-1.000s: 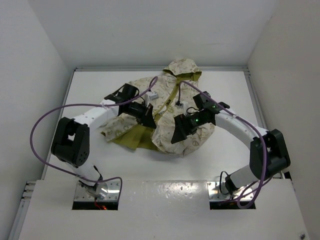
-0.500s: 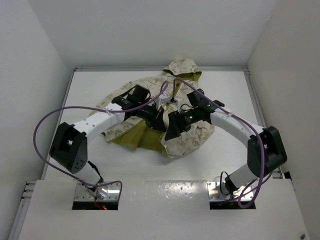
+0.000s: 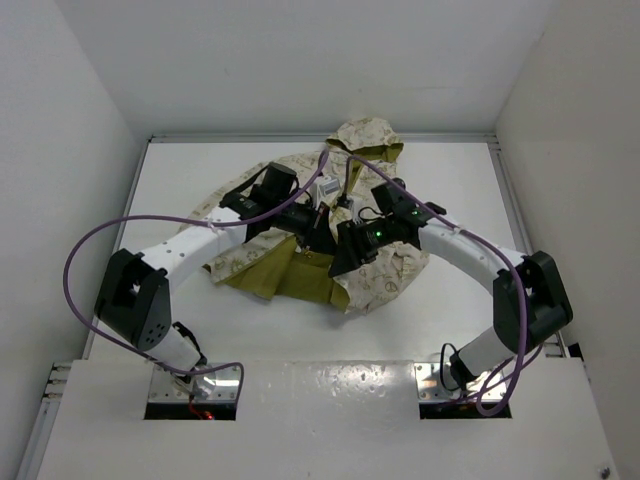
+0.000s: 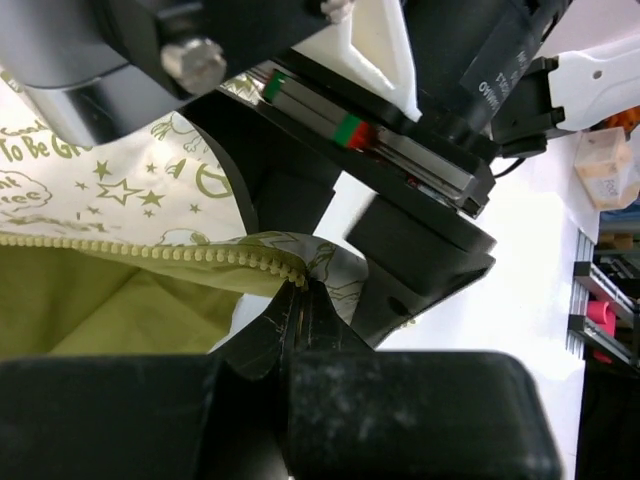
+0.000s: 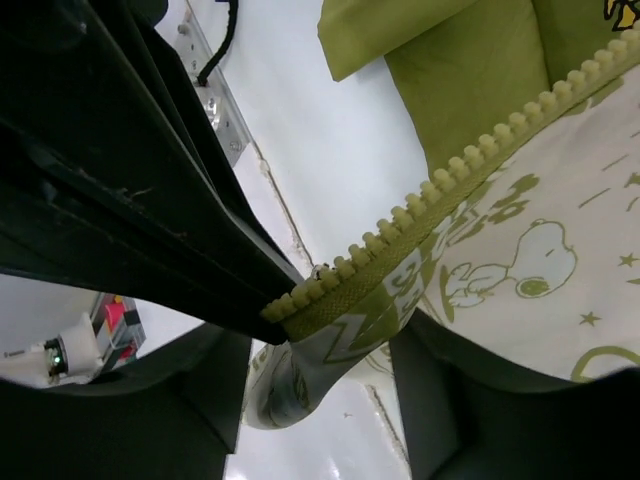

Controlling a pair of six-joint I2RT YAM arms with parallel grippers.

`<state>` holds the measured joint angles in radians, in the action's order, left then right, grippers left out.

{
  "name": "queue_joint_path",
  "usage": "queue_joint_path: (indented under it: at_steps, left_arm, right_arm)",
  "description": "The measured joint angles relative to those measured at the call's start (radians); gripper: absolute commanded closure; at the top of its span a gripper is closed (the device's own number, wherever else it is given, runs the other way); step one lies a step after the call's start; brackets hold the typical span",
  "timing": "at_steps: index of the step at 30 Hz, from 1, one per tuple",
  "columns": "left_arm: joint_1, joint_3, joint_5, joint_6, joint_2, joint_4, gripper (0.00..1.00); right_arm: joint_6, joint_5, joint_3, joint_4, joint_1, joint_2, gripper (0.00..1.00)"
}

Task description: Zip up the jacket

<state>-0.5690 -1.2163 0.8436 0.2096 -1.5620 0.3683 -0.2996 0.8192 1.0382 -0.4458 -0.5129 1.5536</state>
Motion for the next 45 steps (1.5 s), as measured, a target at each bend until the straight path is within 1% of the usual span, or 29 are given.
queue_joint_path:
  at_steps: [1,4,10,12,13,14,16,17,18,19,20,21,22,23,24,29,32,34,38,40,42,45]
  left_arm:
    - [0.000,0.000,0.002,0.003,0.000,-0.002,1.00]
    - [0.000,0.000,0.006,0.011,0.002,-0.005,1.00]
    - [0.000,0.000,0.006,0.012,0.003,-0.011,1.00]
    - [0.000,0.000,0.005,0.008,0.006,-0.011,1.00]
    - [0.000,0.000,0.006,0.008,0.007,-0.011,1.00]
    - [0.000,0.000,0.006,0.006,0.009,-0.010,1.00]
    - [0.000,0.000,0.005,0.002,0.013,-0.010,1.00]
    - [0.000,0.000,0.005,0.000,0.013,-0.010,1.00]
    - [0.000,0.000,0.004,-0.001,0.014,-0.010,0.99]
    - [0.000,0.000,0.005,-0.003,0.014,-0.009,0.94]
    - [0.000,0.000,0.005,-0.005,0.015,-0.008,0.78]
    - [0.000,0.000,0.005,-0.008,0.016,-0.008,0.70]
    - [0.000,0.001,0.006,-0.010,0.020,-0.008,0.65]
    - [0.000,0.005,0.006,-0.011,0.028,-0.010,0.56]
    - [0.002,0.012,0.006,-0.013,0.039,-0.013,0.52]
    - [0.045,0.040,0.021,-0.015,0.099,-0.017,0.51]
    - [0.088,0.043,0.032,-0.031,0.117,-0.011,0.51]
    - [0.100,0.046,0.032,-0.050,0.126,-0.004,0.51]
    - [0.100,0.093,0.005,-0.102,0.169,0.009,0.51]
    - [0.100,0.114,-0.058,-0.127,0.191,0.026,0.52]
    - [0.103,0.124,-0.172,-0.145,0.206,0.052,0.52]
    - [0.118,0.126,-0.360,-0.179,0.210,0.104,0.52]
  right_arm:
    - [-0.002,0.000,0.000,0.001,0.002,0.000,0.54]
    - [-0.009,0.005,-0.004,0.008,0.013,0.000,0.62]
    - [0.002,0.023,-0.014,0.010,0.027,0.000,0.62]
    - [0.016,0.023,-0.015,0.007,0.028,-0.001,0.67]
    - [0.021,0.023,-0.016,0.005,0.028,-0.002,0.70]
    - [0.027,0.023,-0.017,0.003,0.028,-0.002,0.81]
    - [0.037,0.026,-0.019,0.005,0.028,-0.003,0.91]
    - [0.037,0.029,-0.020,0.007,0.028,-0.004,1.00]
    - [0.039,0.032,-0.021,0.010,0.028,-0.005,1.00]
    - [0.037,0.034,-0.021,0.011,0.028,-0.006,1.00]
    - [0.038,0.035,-0.021,0.012,0.028,-0.006,1.00]
    - [0.039,0.038,-0.021,0.014,0.028,-0.006,1.00]
    - [0.039,0.043,-0.021,0.016,0.028,-0.006,1.00]
    - [0.040,0.048,-0.021,0.016,0.028,-0.006,1.00]
    - [0.040,0.055,-0.023,0.018,0.031,-0.006,1.00]
    - [0.047,0.116,-0.044,0.033,0.071,-0.017,1.00]
    - [0.050,0.136,-0.116,0.051,0.106,-0.080,1.00]
    - [0.058,0.157,-0.130,0.045,0.119,-0.117,1.00]
    - [0.024,0.237,-0.131,0.127,0.121,-0.144,1.00]
    - [-0.015,0.275,-0.141,0.219,0.126,-0.148,1.00]
    - [-0.040,0.299,-0.147,0.270,0.134,-0.151,1.00]
    - [-0.029,0.317,-0.146,0.259,0.151,-0.151,1.00]
